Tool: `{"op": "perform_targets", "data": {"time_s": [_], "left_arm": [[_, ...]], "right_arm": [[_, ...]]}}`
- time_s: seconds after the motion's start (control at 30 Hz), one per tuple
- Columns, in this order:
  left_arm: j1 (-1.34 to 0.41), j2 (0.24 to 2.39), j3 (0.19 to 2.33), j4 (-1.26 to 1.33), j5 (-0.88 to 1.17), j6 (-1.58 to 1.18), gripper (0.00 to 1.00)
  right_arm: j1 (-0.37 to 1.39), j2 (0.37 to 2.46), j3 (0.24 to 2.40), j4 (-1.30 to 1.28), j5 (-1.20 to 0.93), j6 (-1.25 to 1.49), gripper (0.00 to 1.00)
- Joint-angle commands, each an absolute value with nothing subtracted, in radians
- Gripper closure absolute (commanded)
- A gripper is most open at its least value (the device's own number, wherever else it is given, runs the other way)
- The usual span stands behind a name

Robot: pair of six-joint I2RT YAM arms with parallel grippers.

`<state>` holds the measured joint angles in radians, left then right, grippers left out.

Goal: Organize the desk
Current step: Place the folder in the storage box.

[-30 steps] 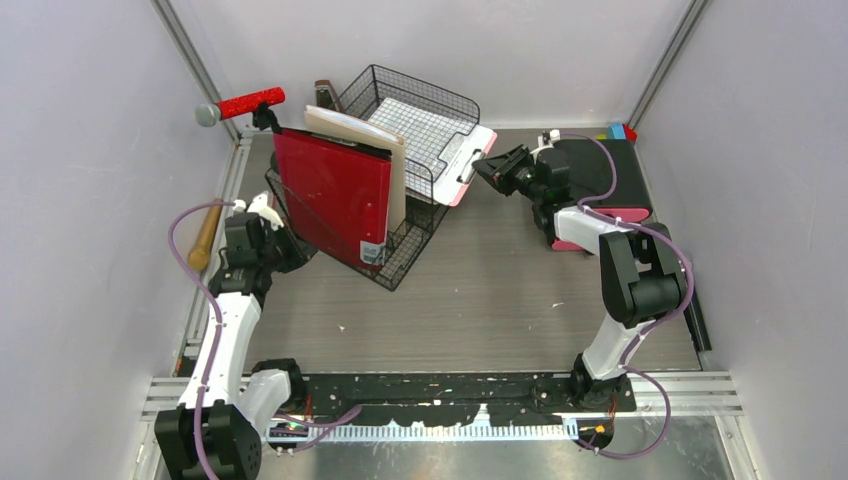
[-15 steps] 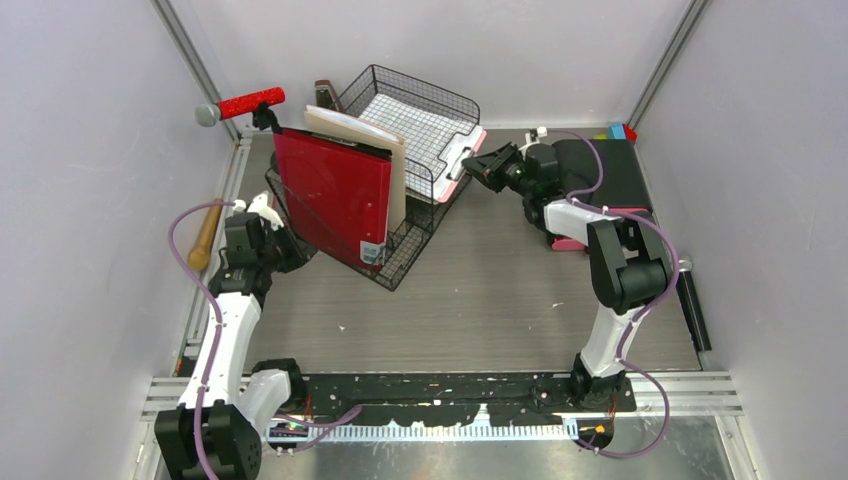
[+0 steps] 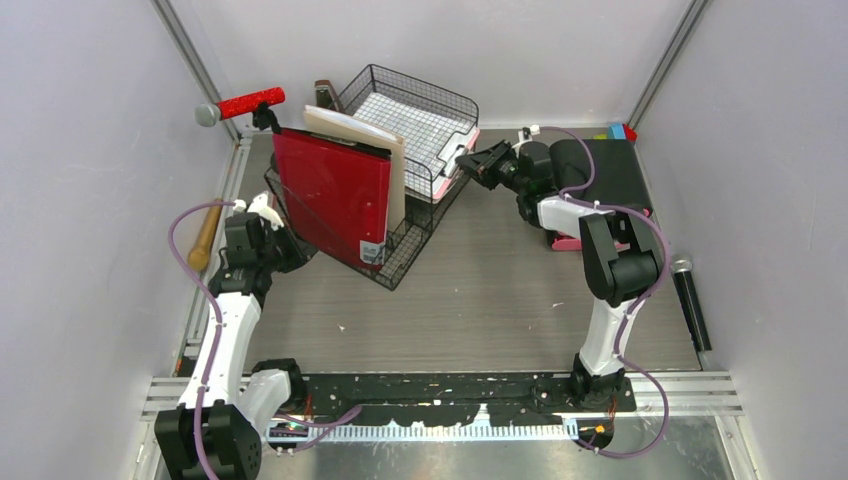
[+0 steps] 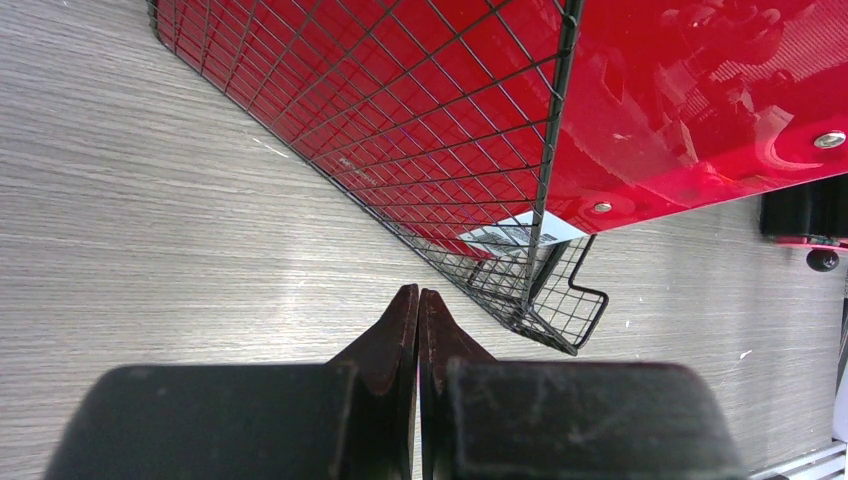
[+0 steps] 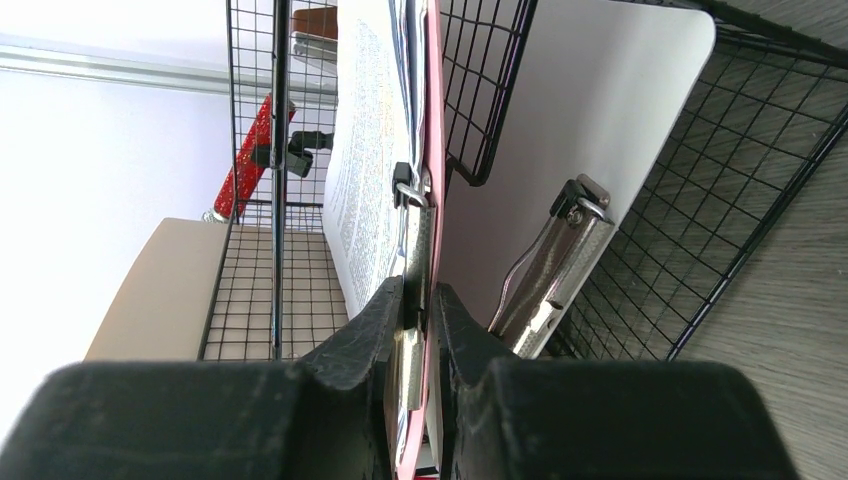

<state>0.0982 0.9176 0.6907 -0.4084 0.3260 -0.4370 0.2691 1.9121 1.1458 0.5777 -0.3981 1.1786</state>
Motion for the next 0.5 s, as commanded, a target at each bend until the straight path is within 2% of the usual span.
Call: {"op": "perform_targets", "data": {"time_s": [0.0, 0.47], "left_arm": [[0.094, 0.902, 0.699, -0.368, 0.345, -0.425, 1.0], [0.095, 0.895, 0.699, -0.366, 0.35, -0.425, 1.0]], "right_arm": [[0.305, 1.942, 1.193, 0.609, -0.407, 1.162, 0.99], [0.317, 1.952, 1.19, 0.527, -0.394, 1.118, 0.93]]}}
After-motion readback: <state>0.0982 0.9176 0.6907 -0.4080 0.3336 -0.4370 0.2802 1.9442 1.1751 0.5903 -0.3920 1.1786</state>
